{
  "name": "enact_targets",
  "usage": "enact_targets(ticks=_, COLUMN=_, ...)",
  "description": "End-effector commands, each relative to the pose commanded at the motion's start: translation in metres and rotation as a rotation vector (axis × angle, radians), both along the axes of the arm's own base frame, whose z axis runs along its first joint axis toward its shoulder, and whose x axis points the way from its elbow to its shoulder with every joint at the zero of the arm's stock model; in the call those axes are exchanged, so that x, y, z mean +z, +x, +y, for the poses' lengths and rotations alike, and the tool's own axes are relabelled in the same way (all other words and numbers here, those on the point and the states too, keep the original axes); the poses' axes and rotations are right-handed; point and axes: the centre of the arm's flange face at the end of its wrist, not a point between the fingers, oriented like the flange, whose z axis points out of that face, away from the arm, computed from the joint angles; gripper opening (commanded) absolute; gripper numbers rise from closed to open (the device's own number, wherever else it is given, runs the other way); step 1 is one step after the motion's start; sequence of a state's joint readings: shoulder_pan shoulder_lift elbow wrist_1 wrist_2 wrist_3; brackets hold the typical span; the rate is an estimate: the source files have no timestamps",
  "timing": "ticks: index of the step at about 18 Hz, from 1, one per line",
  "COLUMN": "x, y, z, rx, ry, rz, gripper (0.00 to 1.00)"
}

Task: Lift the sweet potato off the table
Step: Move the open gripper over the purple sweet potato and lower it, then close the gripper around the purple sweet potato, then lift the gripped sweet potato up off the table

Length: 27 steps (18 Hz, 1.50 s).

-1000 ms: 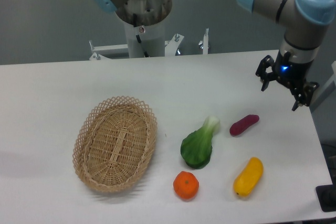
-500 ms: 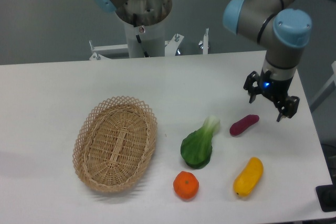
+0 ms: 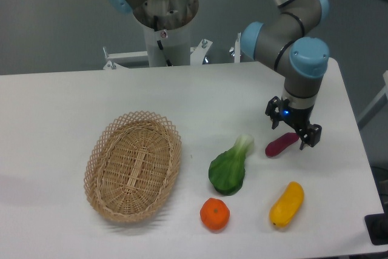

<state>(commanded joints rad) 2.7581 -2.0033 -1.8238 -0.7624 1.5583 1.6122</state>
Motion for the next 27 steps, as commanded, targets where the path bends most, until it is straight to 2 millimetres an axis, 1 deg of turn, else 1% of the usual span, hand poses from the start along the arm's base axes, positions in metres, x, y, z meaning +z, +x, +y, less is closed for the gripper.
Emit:
enact_targets(ticks=3, x=-0.014, y=0.004, z=0.003, rx=-0.01, ry=-0.046, rz=0.009, gripper=1.0)
enact_targets(ticks=4, x=-0.016, y=0.006, z=0.008, rx=-0.018, ry=-0.053, rz=0.019, gripper=1.0)
enact_targets(ticks=7, x=-0.023, y=0.007, z=0.008, rx=-0.018, ry=-0.066, rz=0.019, gripper=1.0)
enact_targets(ticks=10, x=-0.024, y=0.004, z=0.01, rx=-0.019, ry=-0.057, rz=0.042, gripper=0.99)
enact_targets(ticks=11, x=-0.028, y=0.003, z=0.011, rx=-0.02, ry=-0.051, rz=0.056, gripper=0.91)
enact_targets(ticks=15, x=-0.029, y=0.003, z=0.011, rx=-0.022, ry=-0.049, rz=0.062, gripper=0.41)
enact_targets(ticks=16, x=-0.029, y=0.002, z=0.011, rx=-0.021, ry=-0.048, rz=0.063, gripper=0.3)
enact_targets(ticks=17, x=-0.028, y=0.003, z=0.011, rx=-0.024, ry=-0.048, rz=0.063, gripper=0.25)
enact_targets(ticks=18, x=-0.027, y=0.003, z=0.011, rx=-0.027, ry=-0.048, rz=0.065, gripper=0.21)
enact_targets(ticks=19, x=-0.024, y=0.002, z=0.011, rx=-0.028, ry=-0.045, rz=0.069, gripper=0.2)
enact_targets(ticks=23, x=-0.01, y=-0.004, z=0.013, rx=-0.031, ry=-0.033, rz=0.088, gripper=0.19)
enact_targets(ticks=24, x=0.0, y=-0.006, z=0.015, rx=-0.03, ry=-0.021, rz=0.101, gripper=0.19)
enact_targets(ticks=25, x=0.015, y=-0.01, z=0.017, rx=-0.024, ry=-0.008, rz=0.121, gripper=0.19)
enact_targets(ticks=27, x=0.039, y=-0.011, z=0.024, rx=-0.029, ry=0.018, rz=0.132, gripper=0.19)
